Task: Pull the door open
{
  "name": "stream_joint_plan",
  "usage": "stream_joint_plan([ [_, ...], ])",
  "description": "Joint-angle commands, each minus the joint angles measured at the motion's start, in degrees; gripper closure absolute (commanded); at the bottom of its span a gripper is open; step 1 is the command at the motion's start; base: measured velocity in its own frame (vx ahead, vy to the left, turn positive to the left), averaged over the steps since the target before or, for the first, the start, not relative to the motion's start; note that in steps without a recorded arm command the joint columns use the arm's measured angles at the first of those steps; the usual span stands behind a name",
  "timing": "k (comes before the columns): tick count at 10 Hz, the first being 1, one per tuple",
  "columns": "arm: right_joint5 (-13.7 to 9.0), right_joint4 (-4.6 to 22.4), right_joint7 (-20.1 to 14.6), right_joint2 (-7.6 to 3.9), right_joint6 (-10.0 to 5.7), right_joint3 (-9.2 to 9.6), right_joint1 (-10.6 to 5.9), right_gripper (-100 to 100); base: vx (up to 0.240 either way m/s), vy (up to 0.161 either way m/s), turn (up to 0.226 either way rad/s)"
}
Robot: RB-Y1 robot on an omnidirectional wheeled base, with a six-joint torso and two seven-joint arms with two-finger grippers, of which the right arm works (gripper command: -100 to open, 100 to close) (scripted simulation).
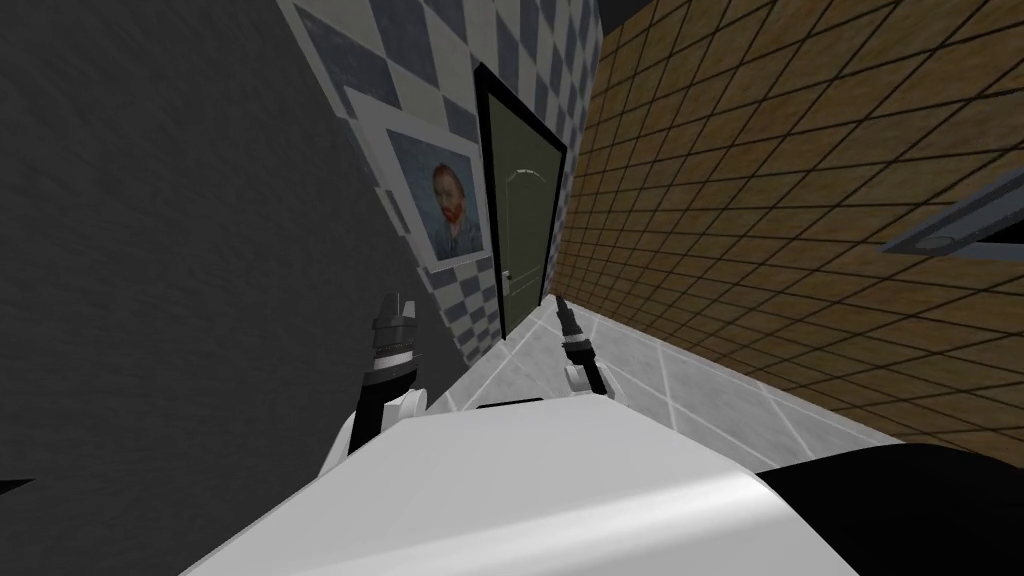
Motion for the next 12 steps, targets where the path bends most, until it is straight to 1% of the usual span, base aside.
stream_joint_plan([
  [1, 1.1, 1.7, 1.5, -0.42, 0.65, 0.26, -1.3, -100, 0.109, -0.072, 0.077],
  [2, 2.4, 3.8, 3.1, -0.82, 1.09, 0.62, -2.53, -100, 0.106, -0.079, 0.153],
  [5, 4.3, 7.0, 5.6, -1.35, 1.77, 1.17, -4.42, -100, 0.118, -0.073, 0.099],
  [10, 7.6, 12.3, 9.8, -2.15, 2.91, 2.09, -7.58, -100, 0.076, -0.061, 0.094],
  [11, 8.9, 14.4, 11.5, -2.44, 3.37, 2.46, -8.85, -100, 0.137, -0.079, 0.169],
  [12, 9.6, 15.4, 12.3, -2.57, 3.59, 2.64, -9.47, -100, 0.122, -0.1, 0.141],
])
